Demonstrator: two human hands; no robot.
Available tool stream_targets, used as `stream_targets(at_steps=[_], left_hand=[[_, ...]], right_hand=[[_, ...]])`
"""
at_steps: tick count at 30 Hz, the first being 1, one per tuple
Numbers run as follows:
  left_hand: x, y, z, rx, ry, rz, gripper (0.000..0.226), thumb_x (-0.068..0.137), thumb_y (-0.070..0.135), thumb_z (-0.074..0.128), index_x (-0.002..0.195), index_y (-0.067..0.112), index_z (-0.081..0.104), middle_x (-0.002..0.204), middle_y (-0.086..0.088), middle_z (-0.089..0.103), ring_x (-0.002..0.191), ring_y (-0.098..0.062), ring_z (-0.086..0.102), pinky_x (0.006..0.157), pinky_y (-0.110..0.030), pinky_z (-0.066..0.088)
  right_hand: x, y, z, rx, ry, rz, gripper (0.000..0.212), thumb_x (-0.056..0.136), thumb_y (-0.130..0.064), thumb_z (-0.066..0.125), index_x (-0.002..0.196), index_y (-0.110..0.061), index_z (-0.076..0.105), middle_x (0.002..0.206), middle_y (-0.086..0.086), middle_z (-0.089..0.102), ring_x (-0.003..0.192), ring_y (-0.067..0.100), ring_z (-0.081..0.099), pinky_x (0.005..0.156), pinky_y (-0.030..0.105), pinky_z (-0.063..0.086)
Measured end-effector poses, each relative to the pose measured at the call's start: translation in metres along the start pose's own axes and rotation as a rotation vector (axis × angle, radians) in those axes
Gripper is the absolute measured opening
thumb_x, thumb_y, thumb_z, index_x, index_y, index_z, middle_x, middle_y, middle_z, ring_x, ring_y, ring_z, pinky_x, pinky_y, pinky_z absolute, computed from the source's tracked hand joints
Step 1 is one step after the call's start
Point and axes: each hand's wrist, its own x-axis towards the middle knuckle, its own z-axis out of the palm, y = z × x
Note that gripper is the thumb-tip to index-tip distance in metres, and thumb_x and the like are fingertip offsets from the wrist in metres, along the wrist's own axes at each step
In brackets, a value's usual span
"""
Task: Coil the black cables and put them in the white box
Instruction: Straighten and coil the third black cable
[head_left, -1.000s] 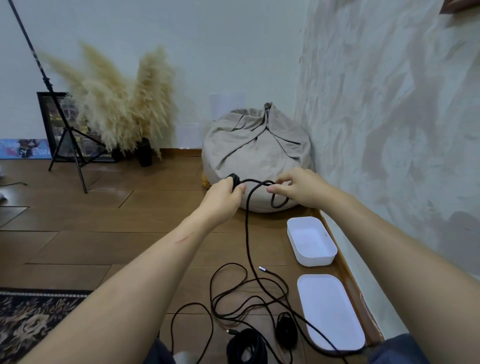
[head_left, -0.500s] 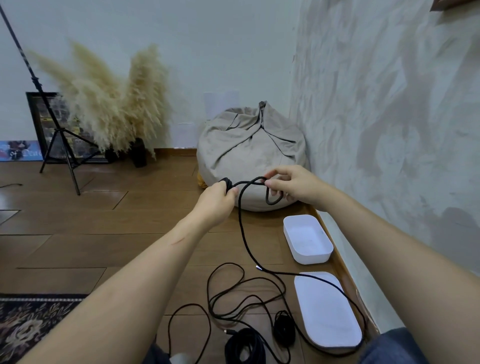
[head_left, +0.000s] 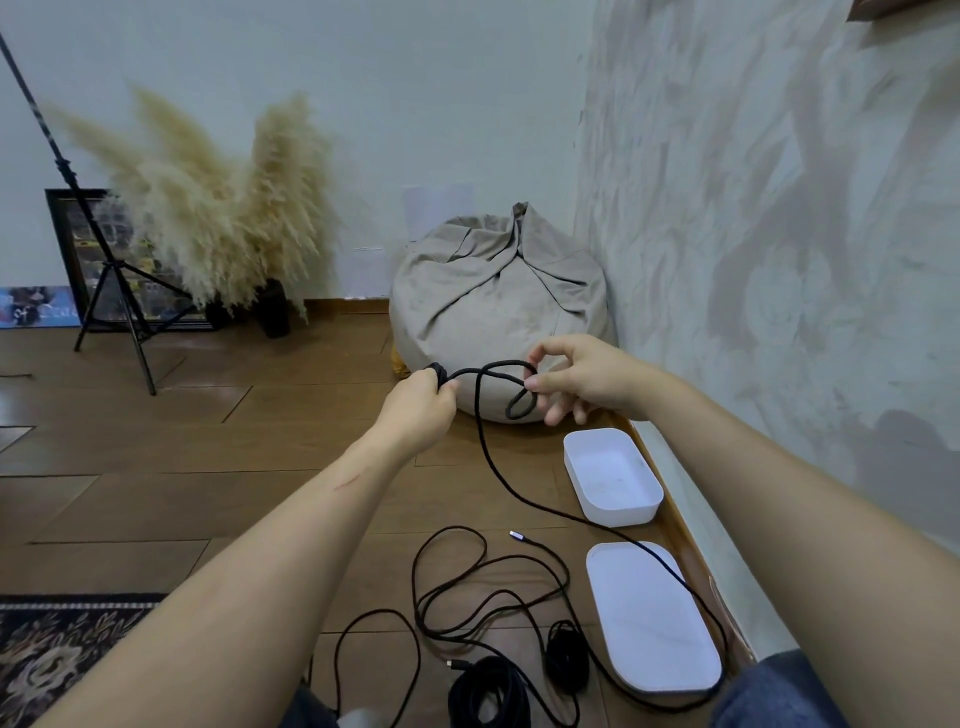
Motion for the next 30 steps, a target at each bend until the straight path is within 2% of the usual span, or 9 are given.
stream_targets(at_steps=[5, 9, 15, 18, 21, 23, 26, 28, 30], left_hand=[[-0.003, -0.003, 0.003, 0.01, -0.027, -0.005, 0.033, 0.107, 0.035, 0.041, 0.09, 0.01, 0.054, 0.092, -0.013, 0.067, 0.084, -0.031, 0.064, 0.071, -0.039, 0.049], [-0.005, -0.001, 0.004, 0.016, -0.042, 0.026, 0.033, 0.107, 0.035, 0.042, 0.09, 0.009, 0.054, 0.089, -0.014, 0.065, 0.082, -0.033, 0.063, 0.064, -0.038, 0.043], [-0.005, 0.002, 0.005, 0.009, -0.032, 0.019, 0.037, 0.107, 0.037, 0.041, 0.095, 0.005, 0.055, 0.091, -0.016, 0.067, 0.084, -0.035, 0.065, 0.067, -0.04, 0.047], [-0.005, 0.002, 0.007, 0.007, -0.035, 0.005, 0.037, 0.107, 0.036, 0.041, 0.094, 0.005, 0.056, 0.092, -0.016, 0.067, 0.085, -0.035, 0.065, 0.065, -0.038, 0.045], [-0.004, 0.002, 0.008, 0.011, -0.016, -0.003, 0.035, 0.107, 0.036, 0.042, 0.088, 0.008, 0.053, 0.091, -0.015, 0.067, 0.084, -0.034, 0.064, 0.065, -0.038, 0.044], [-0.003, 0.002, 0.008, 0.002, -0.007, -0.01, 0.036, 0.106, 0.036, 0.043, 0.088, 0.007, 0.053, 0.089, -0.015, 0.067, 0.081, -0.033, 0.063, 0.064, -0.037, 0.043], [-0.002, 0.003, 0.008, -0.024, 0.011, -0.025, 0.038, 0.106, 0.035, 0.043, 0.087, 0.003, 0.053, 0.085, -0.015, 0.064, 0.074, -0.032, 0.059, 0.062, -0.037, 0.039], [-0.001, 0.002, 0.008, -0.071, 0.021, -0.032, 0.04, 0.106, 0.035, 0.043, 0.087, 0.001, 0.053, 0.084, -0.018, 0.063, 0.074, -0.035, 0.058, 0.064, -0.037, 0.039], [-0.002, 0.002, 0.006, -0.124, 0.023, -0.032, 0.037, 0.106, 0.035, 0.043, 0.083, 0.006, 0.049, 0.079, -0.014, 0.057, 0.071, -0.032, 0.054, 0.065, -0.037, 0.039]], right_hand=[[-0.001, -0.004, 0.003, 0.099, -0.061, 0.011, 0.019, 0.097, -0.017, 0.065, 0.115, -0.014, 0.062, 0.069, 0.007, 0.059, 0.05, 0.012, 0.052, 0.045, 0.022, 0.041], [-0.001, -0.004, 0.004, 0.079, -0.11, 0.043, 0.031, 0.096, -0.008, 0.063, 0.122, -0.024, 0.063, 0.063, 0.003, 0.058, 0.047, 0.01, 0.05, 0.042, 0.02, 0.041], [0.001, -0.002, 0.009, 0.031, -0.023, 0.062, 0.024, 0.095, -0.001, 0.053, 0.116, -0.007, 0.063, 0.067, 0.01, 0.064, 0.052, 0.014, 0.062, 0.039, 0.019, 0.039], [0.0, -0.004, 0.011, 0.027, -0.007, 0.077, 0.018, 0.097, -0.013, 0.051, 0.107, -0.005, 0.063, 0.076, 0.014, 0.071, 0.062, 0.021, 0.07, 0.044, 0.02, 0.044], [-0.002, -0.006, 0.014, 0.052, 0.024, 0.124, 0.041, 0.101, -0.041, 0.052, 0.102, -0.003, 0.064, 0.085, 0.02, 0.075, 0.071, 0.023, 0.075, 0.047, 0.021, 0.047], [0.0, -0.006, 0.016, -0.005, 0.025, 0.122, 0.048, 0.098, -0.05, 0.058, 0.097, -0.003, 0.062, 0.086, 0.022, 0.075, 0.069, 0.021, 0.074, 0.048, 0.019, 0.048], [0.004, -0.003, 0.02, -0.064, -0.025, 0.115, 0.026, 0.092, -0.027, 0.073, 0.087, -0.009, 0.055, 0.08, 0.018, 0.07, 0.067, 0.022, 0.069, 0.048, 0.019, 0.048], [0.009, 0.001, 0.019, -0.144, -0.029, 0.088, 0.021, 0.091, -0.012, 0.073, 0.091, -0.01, 0.053, 0.08, 0.01, 0.065, 0.062, 0.017, 0.065, 0.048, 0.019, 0.048], [0.011, 0.004, 0.018, -0.246, -0.003, 0.052, 0.022, 0.091, -0.009, 0.071, 0.102, -0.013, 0.053, 0.083, 0.007, 0.063, 0.058, 0.013, 0.061, 0.05, 0.021, 0.046]])
